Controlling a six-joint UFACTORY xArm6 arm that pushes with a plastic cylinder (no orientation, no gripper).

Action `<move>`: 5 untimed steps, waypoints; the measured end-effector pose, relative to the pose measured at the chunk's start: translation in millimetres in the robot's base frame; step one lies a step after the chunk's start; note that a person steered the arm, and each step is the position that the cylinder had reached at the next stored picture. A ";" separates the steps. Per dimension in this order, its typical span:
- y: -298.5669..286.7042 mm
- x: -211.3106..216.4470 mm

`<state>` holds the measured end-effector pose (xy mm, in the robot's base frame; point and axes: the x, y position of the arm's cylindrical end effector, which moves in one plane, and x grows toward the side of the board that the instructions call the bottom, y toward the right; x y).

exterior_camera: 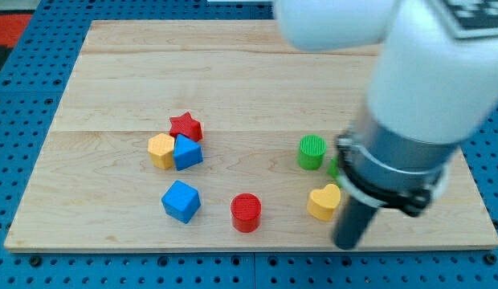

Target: Push yellow hexagon closer to the green circle

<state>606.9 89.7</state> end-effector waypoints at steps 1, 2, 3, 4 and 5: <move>-16.5 -47.5; 12.7 -72.2; -7.4 -71.5; -59.8 -69.3; -138.5 -78.7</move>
<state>528.2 -48.8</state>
